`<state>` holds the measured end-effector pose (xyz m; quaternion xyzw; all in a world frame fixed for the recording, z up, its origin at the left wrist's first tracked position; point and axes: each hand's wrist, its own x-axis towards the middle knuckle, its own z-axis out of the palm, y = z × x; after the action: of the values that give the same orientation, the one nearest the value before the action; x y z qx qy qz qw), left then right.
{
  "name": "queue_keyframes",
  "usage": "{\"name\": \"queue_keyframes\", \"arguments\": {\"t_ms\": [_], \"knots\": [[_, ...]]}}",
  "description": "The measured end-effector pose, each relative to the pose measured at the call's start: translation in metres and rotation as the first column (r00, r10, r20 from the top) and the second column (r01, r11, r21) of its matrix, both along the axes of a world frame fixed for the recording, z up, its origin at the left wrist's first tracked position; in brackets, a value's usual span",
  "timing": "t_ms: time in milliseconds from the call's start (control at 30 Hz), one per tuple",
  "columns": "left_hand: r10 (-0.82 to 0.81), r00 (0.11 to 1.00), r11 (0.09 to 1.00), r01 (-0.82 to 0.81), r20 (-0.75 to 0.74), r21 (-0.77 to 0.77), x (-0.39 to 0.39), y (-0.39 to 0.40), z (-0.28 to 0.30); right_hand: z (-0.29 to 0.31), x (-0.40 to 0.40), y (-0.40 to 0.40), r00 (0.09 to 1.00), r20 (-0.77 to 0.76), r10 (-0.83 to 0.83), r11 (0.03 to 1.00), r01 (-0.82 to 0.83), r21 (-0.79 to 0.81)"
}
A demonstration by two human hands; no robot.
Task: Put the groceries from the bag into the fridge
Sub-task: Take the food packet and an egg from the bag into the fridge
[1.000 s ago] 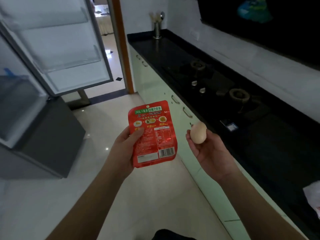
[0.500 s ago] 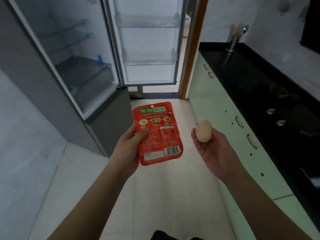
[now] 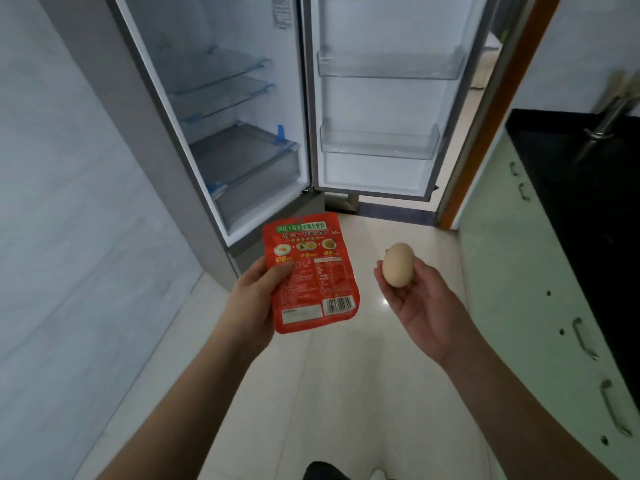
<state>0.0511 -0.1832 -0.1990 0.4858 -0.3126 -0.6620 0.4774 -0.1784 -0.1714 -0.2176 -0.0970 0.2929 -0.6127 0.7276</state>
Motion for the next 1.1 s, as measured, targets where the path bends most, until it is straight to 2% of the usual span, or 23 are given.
{"name": "queue_keyframes", "arguments": {"t_ms": [233,533,800,1100], "knots": [[0.129,0.992,0.992,-0.129,-0.007,-0.004,-0.020,-0.040,0.005,0.008,-0.020,-0.073,0.994,0.030,0.106,0.994,-0.106,-0.008],[0.271,0.961,0.963,-0.270,-0.053,0.011,0.005,-0.108,0.004,0.014,0.016,-0.163,0.978,0.008,0.208,0.978,-0.208,-0.024],[0.257,0.961,0.966,-0.258,-0.098,0.000,0.053,-0.192,0.009,0.025,0.069,-0.254,0.963,-0.082,0.257,0.962,-0.262,-0.072],[0.207,0.969,0.976,-0.215,-0.134,-0.044,0.090,-0.288,0.030,0.043,0.098,-0.338,0.983,-0.104,0.154,0.980,-0.165,-0.107]]}}
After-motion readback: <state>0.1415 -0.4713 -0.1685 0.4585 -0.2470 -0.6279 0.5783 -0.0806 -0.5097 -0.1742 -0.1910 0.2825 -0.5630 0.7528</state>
